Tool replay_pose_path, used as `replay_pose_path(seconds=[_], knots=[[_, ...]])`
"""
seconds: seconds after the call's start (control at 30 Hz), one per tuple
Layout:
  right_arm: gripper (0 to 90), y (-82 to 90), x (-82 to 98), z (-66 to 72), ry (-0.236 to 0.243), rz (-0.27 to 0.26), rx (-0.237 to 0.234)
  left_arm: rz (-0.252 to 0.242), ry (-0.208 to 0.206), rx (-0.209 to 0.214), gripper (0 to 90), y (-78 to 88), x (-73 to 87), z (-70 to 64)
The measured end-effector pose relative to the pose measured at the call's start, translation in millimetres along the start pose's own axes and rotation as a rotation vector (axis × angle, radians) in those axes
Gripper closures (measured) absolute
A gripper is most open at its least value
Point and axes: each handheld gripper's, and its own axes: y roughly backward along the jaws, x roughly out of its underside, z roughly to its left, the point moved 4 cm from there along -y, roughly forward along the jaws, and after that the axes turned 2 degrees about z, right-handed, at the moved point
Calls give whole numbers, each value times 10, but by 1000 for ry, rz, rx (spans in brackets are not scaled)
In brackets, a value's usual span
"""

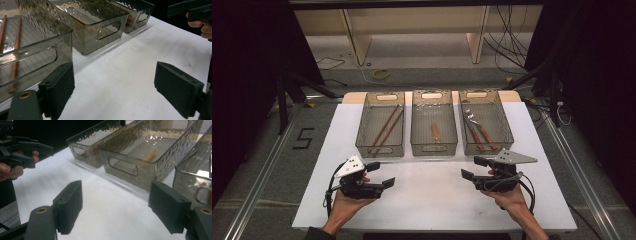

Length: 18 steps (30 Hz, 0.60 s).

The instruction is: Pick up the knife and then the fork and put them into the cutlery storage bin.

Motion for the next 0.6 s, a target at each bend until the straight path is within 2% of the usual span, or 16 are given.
replay_pose_path(seconds=[0.23,0.6], knots=[[260,55,92,21,0,-20,14,-2,9,8,160,0,3,6],[254,90,212,33,1,-10,30,18,5,21,161,-25,23,-9]])
